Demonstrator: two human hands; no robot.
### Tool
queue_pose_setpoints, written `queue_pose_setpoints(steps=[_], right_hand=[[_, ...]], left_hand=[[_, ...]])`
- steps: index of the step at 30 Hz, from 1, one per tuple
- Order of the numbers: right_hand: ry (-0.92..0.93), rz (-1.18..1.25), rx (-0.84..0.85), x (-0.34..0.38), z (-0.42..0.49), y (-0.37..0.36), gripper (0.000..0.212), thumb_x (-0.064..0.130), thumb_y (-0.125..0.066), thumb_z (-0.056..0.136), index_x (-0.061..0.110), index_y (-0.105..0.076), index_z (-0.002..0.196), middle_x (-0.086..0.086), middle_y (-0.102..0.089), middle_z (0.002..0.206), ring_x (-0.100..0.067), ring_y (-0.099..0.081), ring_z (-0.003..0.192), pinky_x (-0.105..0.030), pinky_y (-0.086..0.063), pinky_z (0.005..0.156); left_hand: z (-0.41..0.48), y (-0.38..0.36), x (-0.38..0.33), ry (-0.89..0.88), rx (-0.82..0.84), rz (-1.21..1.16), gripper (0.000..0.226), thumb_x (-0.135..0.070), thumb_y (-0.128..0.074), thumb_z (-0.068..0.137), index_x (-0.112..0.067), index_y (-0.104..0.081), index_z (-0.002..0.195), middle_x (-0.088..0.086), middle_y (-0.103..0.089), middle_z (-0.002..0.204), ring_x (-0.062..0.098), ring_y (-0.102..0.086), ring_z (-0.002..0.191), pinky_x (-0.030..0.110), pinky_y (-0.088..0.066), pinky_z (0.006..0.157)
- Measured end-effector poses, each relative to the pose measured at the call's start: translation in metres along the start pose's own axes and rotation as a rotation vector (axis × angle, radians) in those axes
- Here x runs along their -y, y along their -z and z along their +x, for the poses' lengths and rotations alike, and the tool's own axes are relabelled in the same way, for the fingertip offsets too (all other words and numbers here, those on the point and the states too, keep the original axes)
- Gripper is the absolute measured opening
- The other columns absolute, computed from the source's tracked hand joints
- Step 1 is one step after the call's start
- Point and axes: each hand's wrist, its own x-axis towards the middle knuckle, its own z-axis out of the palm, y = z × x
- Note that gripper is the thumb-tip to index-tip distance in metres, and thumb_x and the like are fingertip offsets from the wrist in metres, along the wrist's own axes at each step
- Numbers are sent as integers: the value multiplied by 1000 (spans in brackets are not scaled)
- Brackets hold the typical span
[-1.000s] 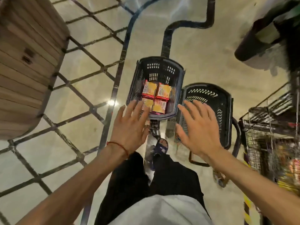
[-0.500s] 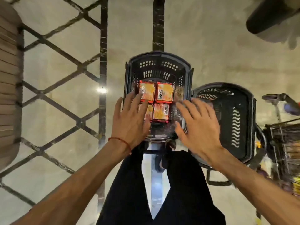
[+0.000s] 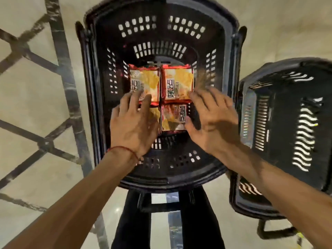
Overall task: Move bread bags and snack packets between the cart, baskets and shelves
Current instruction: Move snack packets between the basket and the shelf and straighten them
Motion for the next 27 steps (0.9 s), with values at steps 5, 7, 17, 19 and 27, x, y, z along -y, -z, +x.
queue_pose_setpoints(steps=[5,7,17,19,27], right_hand=[[-115,194,184,-7,8,-64,65,45,-56,97,14,-46,154,-2,-49,151,-24,-42,140,-42,-35,118],[-269,417,283,-4,10,-86,64,42,-61,100,14,-44,155,-3,-48,153,-19,-42,140,-35,-34,120],[-933,931,588,-3,20,-212,101,38,-82,81,24,-23,162,-1,-48,158,-22,-47,143,-42,-37,122],[-960,941,566,-3,19,-218,99,34,-84,81,22,-26,161,0,-51,154,-20,-50,140,-38,-38,120],[-928,881,535,-2,20,-213,50,7,-77,92,10,-56,137,-3,-68,131,-20,-64,122,-32,-50,103]], left_hand=[[16,-62,7,147,44,-92,54,-48,-53,100,-21,-45,145,6,-42,152,30,-37,139,53,-46,102],[17,-79,11,173,69,-115,53,-48,-54,99,-21,-45,144,5,-41,152,29,-37,139,53,-47,102],[17,-133,35,257,209,-150,66,-47,-51,100,-19,-32,157,9,-34,158,31,-32,145,52,-42,112],[18,-143,38,263,232,-143,67,-48,-51,99,-19,-32,157,10,-35,158,31,-34,144,51,-42,112],[17,-158,45,290,246,-177,63,-43,-55,100,-17,-35,153,9,-35,156,30,-35,142,46,-40,114]])
